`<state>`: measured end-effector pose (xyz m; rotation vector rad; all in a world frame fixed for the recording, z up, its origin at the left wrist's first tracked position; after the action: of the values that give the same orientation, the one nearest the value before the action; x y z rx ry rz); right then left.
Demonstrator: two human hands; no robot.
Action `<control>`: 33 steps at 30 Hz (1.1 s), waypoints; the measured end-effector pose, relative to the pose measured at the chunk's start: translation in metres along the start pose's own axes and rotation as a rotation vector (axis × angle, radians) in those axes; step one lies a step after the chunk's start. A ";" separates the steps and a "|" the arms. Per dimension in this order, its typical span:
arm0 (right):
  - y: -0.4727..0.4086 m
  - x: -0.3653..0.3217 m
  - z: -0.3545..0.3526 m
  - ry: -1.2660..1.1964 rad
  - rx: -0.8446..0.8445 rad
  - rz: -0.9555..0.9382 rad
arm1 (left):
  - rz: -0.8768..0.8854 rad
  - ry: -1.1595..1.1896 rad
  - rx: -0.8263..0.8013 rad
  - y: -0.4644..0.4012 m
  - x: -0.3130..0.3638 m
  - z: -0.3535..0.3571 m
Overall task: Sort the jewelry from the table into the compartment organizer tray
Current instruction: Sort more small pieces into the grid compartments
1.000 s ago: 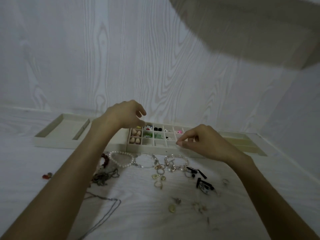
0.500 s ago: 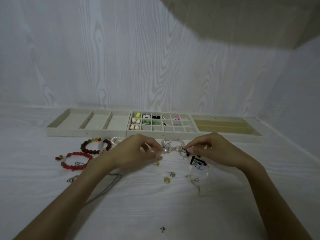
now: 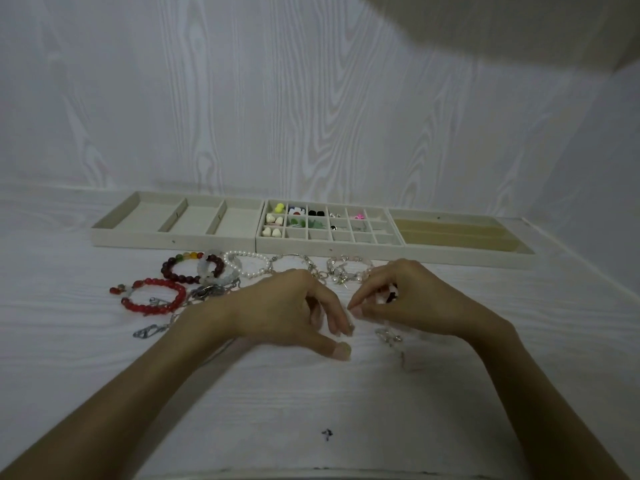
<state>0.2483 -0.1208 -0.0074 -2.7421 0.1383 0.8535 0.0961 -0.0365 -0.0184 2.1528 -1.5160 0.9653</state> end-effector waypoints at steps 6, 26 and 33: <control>-0.002 0.003 -0.001 0.019 0.087 0.021 | 0.003 0.026 0.091 -0.003 -0.001 0.009; -0.002 -0.016 0.005 -0.618 0.415 0.185 | -0.492 0.893 0.382 -0.014 -0.014 0.002; -0.013 -0.009 0.000 -0.556 0.598 0.144 | -0.475 0.845 0.385 -0.037 -0.016 -0.014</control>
<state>0.2430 -0.1087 0.0006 -1.8914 0.4048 1.3230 0.1225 -0.0025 -0.0157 1.7826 -0.4266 1.7518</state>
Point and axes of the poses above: each hand's wrist, its own y-axis away from the middle knuckle, its own z-axis out of the palm, x = y × z, the point moved 3 cm from there along -y, towards the middle knuckle, and after that the axes turned 11 degrees about x, right-handed, at the moved point
